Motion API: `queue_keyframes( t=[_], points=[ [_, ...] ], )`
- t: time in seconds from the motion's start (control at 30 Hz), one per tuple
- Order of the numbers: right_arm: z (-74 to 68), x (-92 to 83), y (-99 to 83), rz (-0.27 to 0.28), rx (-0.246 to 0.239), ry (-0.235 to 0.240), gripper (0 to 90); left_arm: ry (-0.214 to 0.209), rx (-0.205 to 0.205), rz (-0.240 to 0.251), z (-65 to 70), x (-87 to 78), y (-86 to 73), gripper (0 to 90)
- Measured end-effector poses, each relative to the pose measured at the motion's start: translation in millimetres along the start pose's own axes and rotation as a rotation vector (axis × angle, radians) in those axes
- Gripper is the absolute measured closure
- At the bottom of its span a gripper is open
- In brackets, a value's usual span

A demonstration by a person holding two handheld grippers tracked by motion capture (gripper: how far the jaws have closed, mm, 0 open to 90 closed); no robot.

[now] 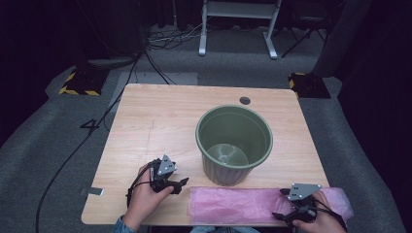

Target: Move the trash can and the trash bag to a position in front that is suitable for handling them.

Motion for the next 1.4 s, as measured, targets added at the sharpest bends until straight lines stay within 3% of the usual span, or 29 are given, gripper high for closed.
queue_keyframes(
  t=[0.07, 0.1, 0.13, 0.17, 0.2, 0.27, 0.3, 0.47, 0.5, 0.53, 0.7, 0.87, 1.17, 1.4],
  points=[
    [-1.5, -0.8, 0.5, -0.005, -0.006, 0.006, 24.1, -0.001, -0.001, -0.001, 0.4, 0.1, -0.2, 25.0],
    [-3.6, -2.3, 1.1, -0.013, -0.012, 0.014, 34.5, -0.003, 0.002, -0.001, 0.7, 0.2, -0.2, 25.0],
    [-7.0, -5.5, 2.0, -0.024, -0.024, 0.026, 55.4, -0.005, 0.004, 0.001, 1.6, -0.1, 0.3, 25.0],
    [-8.0, -6.2, 2.0, -0.022, -0.023, 0.031, 64.0, -0.006, 0.005, 0.002, 2.2, -0.5, 0.7, 25.0],
    [-8.0, -6.2, 2.0, -0.022, -0.023, 0.031, 64.0, -0.006, 0.005, 0.002, 2.2, -0.5, 0.7, 25.0],
    [-8.1, -8.3, 0.6, -0.012, 0.003, 0.036, 84.8, -0.008, 0.009, 0.006, 3.3, -2.1, 2.0, 25.0],
    [-7.4, -8.8, -0.1, -0.004, 0.011, 0.036, 87.0, -0.010, 0.010, 0.013, 4.1, -2.9, 3.2, 25.0],
    [-5.6, -18.1, 2.1, 0.060, 0.024, 0.024, 89.2, -0.011, 0.016, 0.030, 6.2, -7.7, 7.6, 25.0],
    [-5.2, -29.1, 5.9, 0.102, 0.026, 0.014, 89.4, -0.011, 0.017, 0.031, 6.8, -8.2, 8.2, 25.0],
    [-5.2, -29.1, 5.9, 0.102, 0.026, 0.014, 89.4, -0.012, 0.018, 0.033, 7.6, -8.5, 8.8, 25.0],
    [-1.7, -63.1, 12.8, 0.202, 0.039, -0.031, 89.7, -0.021, 0.026, 0.042, 11.4, -10.3, 11.5, 25.0],
    [3.4, -78.0, 11.8, 0.265, 0.071, -0.045, 89.7, -0.040, 0.022, 0.074, 16.4, -17.1, 19.8, 25.1],
    [4.0, -106.5, 16.2, 0.452, 0.119, -0.002, 90.0, -0.044, 0.039, 0.092, 21.2, -22.0, 25.4, 25.1],
    [-2.0, -135.0, 19.6, 0.530, 0.127, 0.022, 90.0, -0.037, 0.032, 0.091, 18.8, -21.6, 24.4, 25.1]
  ],
)
Point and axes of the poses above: each handheld gripper's, and its own axes: x roughly forward along the jaws, y roughly out of its top, z roughly to its right, the point moved 7 cm from there along x, roughly forward along the jaws, and after that the axes turned 15 degrees about y, right-handed, at the moved point
